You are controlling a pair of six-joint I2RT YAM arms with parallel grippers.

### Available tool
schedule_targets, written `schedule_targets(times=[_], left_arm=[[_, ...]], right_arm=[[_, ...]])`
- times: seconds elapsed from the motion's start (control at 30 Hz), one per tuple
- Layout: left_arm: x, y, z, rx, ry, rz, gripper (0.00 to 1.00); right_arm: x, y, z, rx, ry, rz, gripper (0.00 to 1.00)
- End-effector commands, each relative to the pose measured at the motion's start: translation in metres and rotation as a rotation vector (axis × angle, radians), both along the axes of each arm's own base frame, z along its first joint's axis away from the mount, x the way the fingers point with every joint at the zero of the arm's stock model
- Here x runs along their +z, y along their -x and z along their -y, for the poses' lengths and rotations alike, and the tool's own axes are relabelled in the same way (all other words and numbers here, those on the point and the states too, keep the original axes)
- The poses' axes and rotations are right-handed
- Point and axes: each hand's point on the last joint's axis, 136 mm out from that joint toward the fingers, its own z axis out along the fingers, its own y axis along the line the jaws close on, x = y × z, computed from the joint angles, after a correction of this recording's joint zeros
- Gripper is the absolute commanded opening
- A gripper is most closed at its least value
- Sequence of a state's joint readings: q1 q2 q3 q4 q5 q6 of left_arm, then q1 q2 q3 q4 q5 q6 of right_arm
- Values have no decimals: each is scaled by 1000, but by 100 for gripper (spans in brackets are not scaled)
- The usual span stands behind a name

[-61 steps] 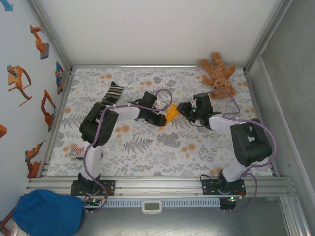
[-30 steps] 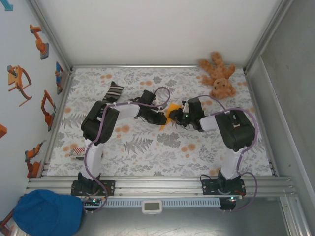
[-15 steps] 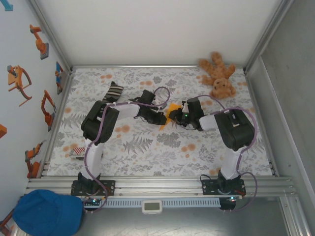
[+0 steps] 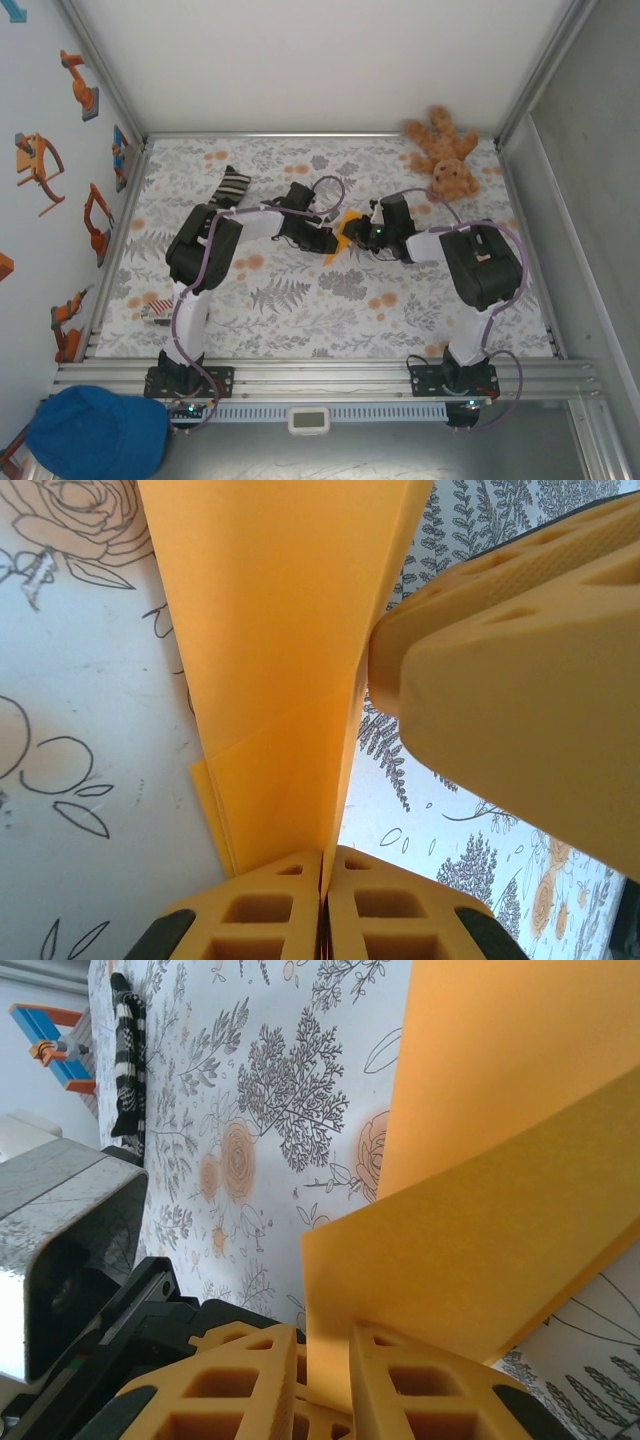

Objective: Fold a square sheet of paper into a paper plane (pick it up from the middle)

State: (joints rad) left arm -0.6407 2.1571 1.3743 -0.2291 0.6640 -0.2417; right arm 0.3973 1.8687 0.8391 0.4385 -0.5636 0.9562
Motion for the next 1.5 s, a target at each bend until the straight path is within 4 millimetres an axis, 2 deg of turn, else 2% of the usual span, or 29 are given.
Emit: schedule_targets(times=[0.0,0.2,0.83,1.07,1.47], left_arm=[[-40,18,-24,30,-131,-121,9],[-40,19,-23,28,-127,-126,11],[-39,19,-25,39,-126,-139,16],[-39,19,-24,38,-122,-144,16],[-45,19,-27,47,-132,-154,15]], right_arm=[[2,-4,-9,31,-9,17,21],[-8,-4,-11,41,2,-19,20],[-24,-1,-7,33,48,-60,20],[-24,-3,-10,48,40,-57,20],[-9,-6,-18,87,-8,-17,20]])
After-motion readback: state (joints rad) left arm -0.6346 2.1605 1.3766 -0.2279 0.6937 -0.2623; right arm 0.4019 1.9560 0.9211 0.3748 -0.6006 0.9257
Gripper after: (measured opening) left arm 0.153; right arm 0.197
